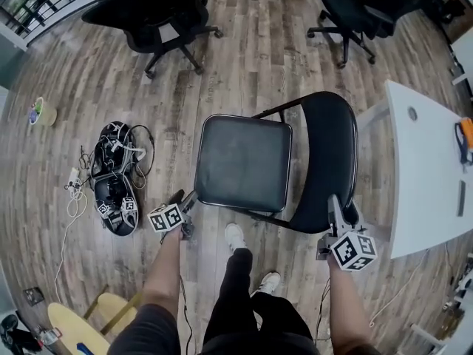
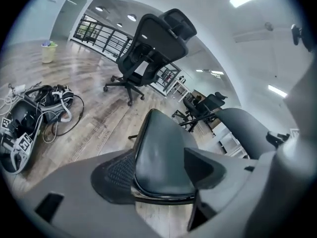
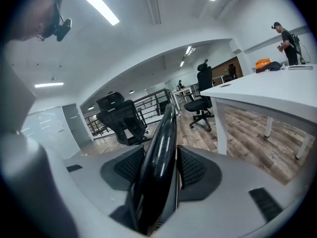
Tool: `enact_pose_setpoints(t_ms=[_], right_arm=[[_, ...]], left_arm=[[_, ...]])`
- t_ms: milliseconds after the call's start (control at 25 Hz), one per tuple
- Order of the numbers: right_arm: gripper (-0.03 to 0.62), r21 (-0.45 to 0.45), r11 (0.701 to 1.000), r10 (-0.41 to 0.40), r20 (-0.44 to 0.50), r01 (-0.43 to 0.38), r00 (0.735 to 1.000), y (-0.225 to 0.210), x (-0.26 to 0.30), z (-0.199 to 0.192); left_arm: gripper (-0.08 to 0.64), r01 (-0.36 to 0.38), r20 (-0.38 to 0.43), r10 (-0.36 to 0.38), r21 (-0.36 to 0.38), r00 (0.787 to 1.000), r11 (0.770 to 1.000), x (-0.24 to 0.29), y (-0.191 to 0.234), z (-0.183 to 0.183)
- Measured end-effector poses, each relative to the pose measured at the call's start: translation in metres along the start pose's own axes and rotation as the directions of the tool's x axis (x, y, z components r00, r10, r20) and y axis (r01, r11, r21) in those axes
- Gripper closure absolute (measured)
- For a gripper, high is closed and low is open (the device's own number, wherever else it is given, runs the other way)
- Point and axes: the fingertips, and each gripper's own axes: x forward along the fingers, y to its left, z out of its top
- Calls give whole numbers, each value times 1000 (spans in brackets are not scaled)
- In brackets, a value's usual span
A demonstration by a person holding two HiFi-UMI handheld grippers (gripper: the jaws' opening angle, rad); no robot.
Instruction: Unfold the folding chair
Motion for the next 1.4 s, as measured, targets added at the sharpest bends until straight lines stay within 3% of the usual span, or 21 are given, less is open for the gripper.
enact_pose_setpoints(t_ms=[240,400,560,720,840,920,960,1160,1400], right_arm=[[379,-89,996,-3,-40,-1,999,0,0,-13],[370,-170,983,-69,-4,67,998,-4,-19,1],[370,-286,944,-138,118,167,983,7,-58,39],[370,-386,915,-36,218,120,975,57,-121,78],[402,-420,905,49,253,64,966,97,-164,92],[505,-431,902,86,255,33,963,116,-196,92],[567,-436,900,104,248,15,963,123,-211,90],[578,-439,898,155,230,-39,961,147,-268,74],[578,-451,891,163,228,-44,960,146,-309,74]], left_arm=[[270,-23,36,18,129,999,991,-37,-72,10],[287,0,86,-20,224,996,975,-64,-133,24],[302,-1,156,-61,373,986,928,-103,-203,54],[346,-17,224,-101,470,969,882,-157,-289,66],[430,-61,311,-107,485,944,872,-206,-344,77],[535,-81,346,-108,490,932,868,-235,-374,69],[555,-82,357,-113,488,927,869,-249,-388,62],[555,-79,397,-135,480,908,874,-307,-440,25],[555,-103,416,-117,470,902,876,-340,-461,-7]])
